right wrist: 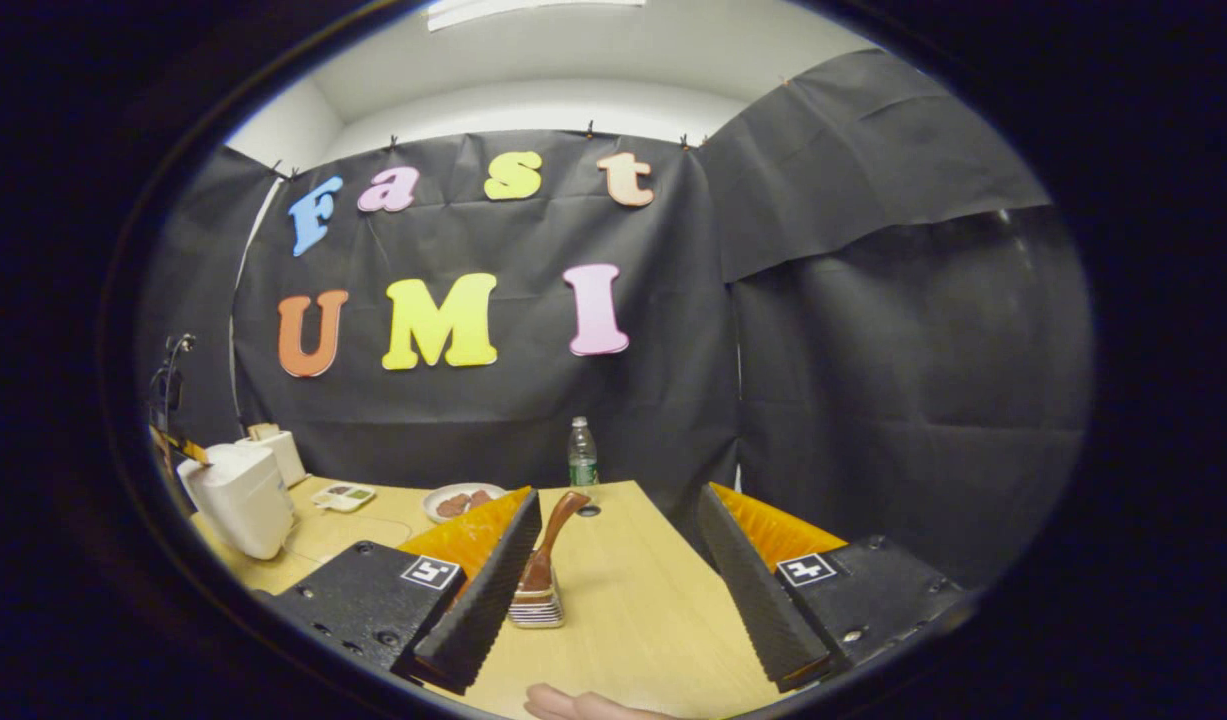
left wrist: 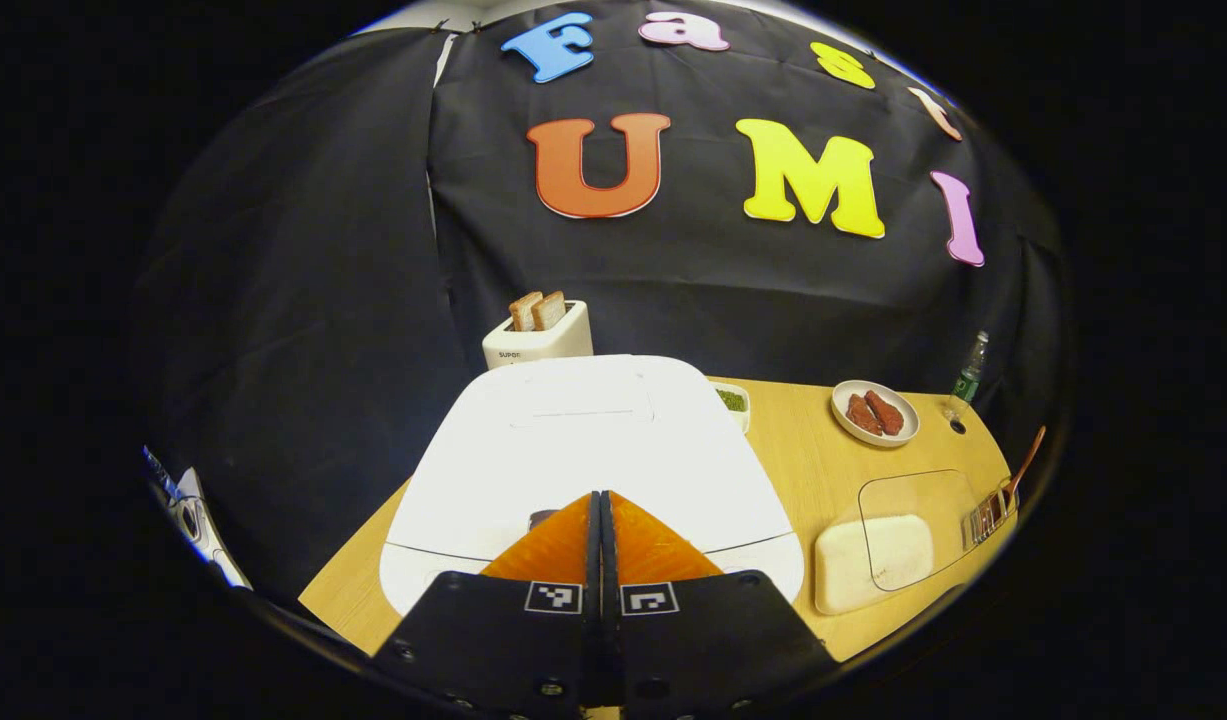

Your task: Close the left gripper, press the button to open the rice cooker; take a wooden spoon from the chopstick holder with the right hand, scoop a spoonful of rice and pour it into the rice cooker, then put the wooden spoon back into the chopstick holder.

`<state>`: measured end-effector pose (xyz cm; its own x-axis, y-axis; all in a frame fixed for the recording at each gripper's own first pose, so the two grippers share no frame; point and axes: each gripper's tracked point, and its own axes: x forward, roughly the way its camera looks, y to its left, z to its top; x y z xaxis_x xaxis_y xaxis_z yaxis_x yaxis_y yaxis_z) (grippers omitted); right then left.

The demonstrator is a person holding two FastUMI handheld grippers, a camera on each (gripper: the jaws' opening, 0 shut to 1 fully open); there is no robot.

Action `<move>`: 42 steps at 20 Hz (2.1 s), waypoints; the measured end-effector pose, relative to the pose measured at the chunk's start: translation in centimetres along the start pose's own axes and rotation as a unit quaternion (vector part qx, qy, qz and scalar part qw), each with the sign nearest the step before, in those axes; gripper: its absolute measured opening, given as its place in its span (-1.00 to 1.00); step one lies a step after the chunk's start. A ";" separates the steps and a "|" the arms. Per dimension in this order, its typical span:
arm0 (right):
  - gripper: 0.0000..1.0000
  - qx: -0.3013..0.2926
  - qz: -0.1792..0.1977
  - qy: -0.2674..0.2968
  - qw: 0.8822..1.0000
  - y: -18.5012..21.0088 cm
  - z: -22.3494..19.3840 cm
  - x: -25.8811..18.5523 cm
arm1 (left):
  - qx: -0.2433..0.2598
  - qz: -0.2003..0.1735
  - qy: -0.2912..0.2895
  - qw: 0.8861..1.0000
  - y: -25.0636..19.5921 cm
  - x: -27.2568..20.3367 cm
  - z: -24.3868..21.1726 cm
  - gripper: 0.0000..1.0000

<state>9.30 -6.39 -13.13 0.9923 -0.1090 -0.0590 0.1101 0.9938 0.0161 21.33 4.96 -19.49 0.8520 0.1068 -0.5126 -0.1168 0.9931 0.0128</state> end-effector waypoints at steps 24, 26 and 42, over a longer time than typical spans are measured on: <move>0.99 -0.041 0.007 0.003 0.999 0.3 0.2 -1.7 | -0.028 -0.015 -0.104 0.994 0.1 -7.3 7.7 -0.65; 0.99 -0.037 0.013 0.010 0.999 0.7 0.0 -1.6 | -0.012 -0.011 -0.124 0.992 0.3 -9.2 7.1 0.39; 0.99 0.060 0.064 0.075 0.993 6.9 -6.6 7.5 | 0.004 -0.033 -0.233 0.972 -0.7 -26.3 -2.0 0.92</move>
<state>17.14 -0.25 -20.07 0.9799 0.0310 -0.1971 -0.0010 0.9885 0.1509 -2.02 1.37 -7.71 0.9963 0.0514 -0.0690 -0.0515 0.9987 -0.0004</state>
